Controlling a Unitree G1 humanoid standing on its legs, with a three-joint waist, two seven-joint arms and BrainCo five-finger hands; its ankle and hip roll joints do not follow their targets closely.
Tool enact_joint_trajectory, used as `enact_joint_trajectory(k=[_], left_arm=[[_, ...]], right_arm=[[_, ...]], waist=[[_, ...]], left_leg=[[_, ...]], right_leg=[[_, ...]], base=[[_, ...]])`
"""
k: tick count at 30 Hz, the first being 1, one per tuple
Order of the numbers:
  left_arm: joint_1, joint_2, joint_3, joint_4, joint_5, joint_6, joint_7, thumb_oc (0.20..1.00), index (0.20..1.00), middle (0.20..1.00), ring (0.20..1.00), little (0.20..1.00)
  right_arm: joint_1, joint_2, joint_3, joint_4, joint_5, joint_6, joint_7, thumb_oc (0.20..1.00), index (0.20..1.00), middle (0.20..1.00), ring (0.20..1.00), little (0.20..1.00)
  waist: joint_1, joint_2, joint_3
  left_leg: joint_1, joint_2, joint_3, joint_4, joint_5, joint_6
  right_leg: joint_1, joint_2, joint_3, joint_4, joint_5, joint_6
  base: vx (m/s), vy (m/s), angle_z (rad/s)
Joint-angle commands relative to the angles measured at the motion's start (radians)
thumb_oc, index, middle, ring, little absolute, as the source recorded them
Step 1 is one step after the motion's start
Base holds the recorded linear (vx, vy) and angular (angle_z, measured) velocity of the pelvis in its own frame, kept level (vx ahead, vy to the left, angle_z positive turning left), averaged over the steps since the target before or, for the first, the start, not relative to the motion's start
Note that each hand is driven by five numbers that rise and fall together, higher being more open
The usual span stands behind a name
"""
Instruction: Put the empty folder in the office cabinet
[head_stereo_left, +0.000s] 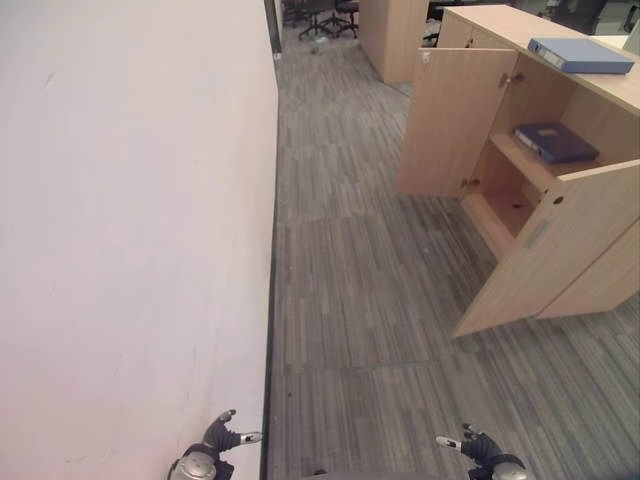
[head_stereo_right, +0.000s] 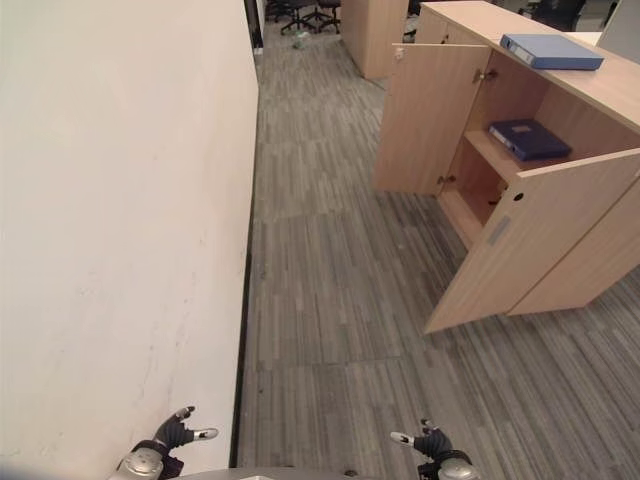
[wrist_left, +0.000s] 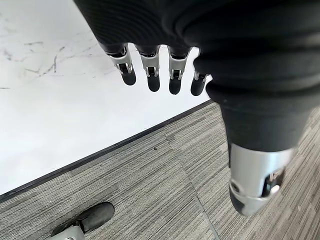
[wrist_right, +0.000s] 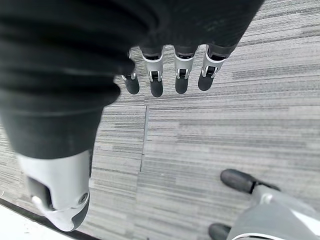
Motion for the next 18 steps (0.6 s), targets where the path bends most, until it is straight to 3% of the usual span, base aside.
enact_joint_trajectory(k=[1, 18], left_arm=[[-0.051, -0.005, -0.012, 0.028, -0.029, -0.033, 0.012, 1.000, 1.000, 1.000, 1.000, 1.000], [-0.058, -0.019, -0.029, 0.060, -0.024, -0.028, 0.012, 1.000, 1.000, 1.000, 1.000, 1.000]], right_arm=[[-0.020, 0.003, 0.040, -0.031, 0.045, -0.030, 0.000, 1.000, 1.000, 1.000, 1.000, 1.000], [-0.019, 0.022, 0.053, 0.011, 0.044, -0.020, -0.003, 1.000, 1.000, 1.000, 1.000, 1.000]], waist=[[0.003, -0.041, 0.002], [-0.004, -0.042, 0.005]], left_leg=[[0.000, 0.098, -0.005, 0.003, -0.038, -0.082], [0.003, 0.106, -0.018, 0.003, -0.048, -0.087]], right_leg=[[0.015, -0.095, 0.005, 0.020, -0.032, 0.110], [0.022, -0.079, 0.009, 0.017, -0.050, 0.099]], base=[[0.00, 0.000, 0.00], [0.01, -0.016, 0.00]])
